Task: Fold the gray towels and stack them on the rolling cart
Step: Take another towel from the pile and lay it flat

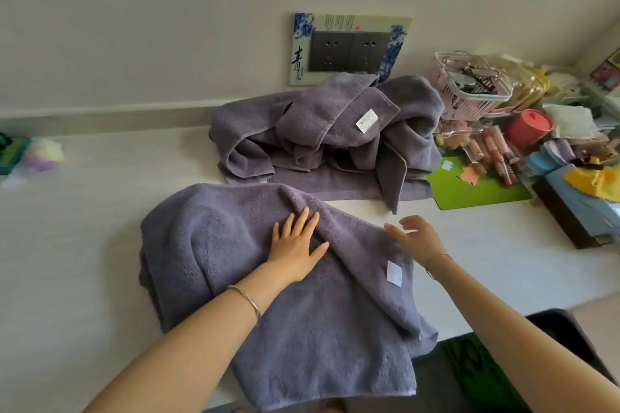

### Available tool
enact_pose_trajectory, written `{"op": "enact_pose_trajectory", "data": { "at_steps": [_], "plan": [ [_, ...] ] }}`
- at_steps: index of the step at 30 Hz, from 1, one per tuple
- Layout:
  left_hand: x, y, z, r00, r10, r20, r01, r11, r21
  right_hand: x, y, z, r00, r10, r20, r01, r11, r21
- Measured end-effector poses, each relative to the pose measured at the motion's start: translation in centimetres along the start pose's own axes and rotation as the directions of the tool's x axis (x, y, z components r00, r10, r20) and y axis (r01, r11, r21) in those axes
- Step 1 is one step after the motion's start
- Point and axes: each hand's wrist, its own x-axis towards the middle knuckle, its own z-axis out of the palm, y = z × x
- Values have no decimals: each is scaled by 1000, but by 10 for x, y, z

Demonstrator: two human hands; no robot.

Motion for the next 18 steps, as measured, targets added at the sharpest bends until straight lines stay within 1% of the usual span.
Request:
{"op": "enact_pose_trajectory", "data": {
  "at_steps": [2,4,8,11,12,14,15,17,18],
  "plan": [
    [-2,1,14,1000,1,-16,0,999,36,-3,17,-10,999,53,0,-53,999,8],
    [-7,4,23,998,26,-49,-22,997,77,-8,27,-15,997,72,6,-72,997,-22],
    [-10,9,29,998,12,-61,-7,997,79,-17,44,-19,995,100,-13,-101,990,-99],
    [-7,14,29,998,-2,-63,6,998,64,-20,60,-24,993,112,42,-104,982,-160],
    [-6,17,29,998,0,-65,4,998,62,-20,65,-26,992,104,77,-91,985,-149],
    [-4,27,31,998,6,-59,-2,998,58,-19,73,-30,987,74,140,-65,996,-67],
    [-2,33,31,998,6,-54,-3,999,53,-19,74,-34,983,61,175,-64,998,11],
    [0,48,33,999,15,-41,-13,999,49,-20,72,-42,964,64,260,-116,975,191],
    [2,55,34,999,18,-38,-17,999,46,-22,70,-44,945,83,318,-166,956,243]
  ]
}}
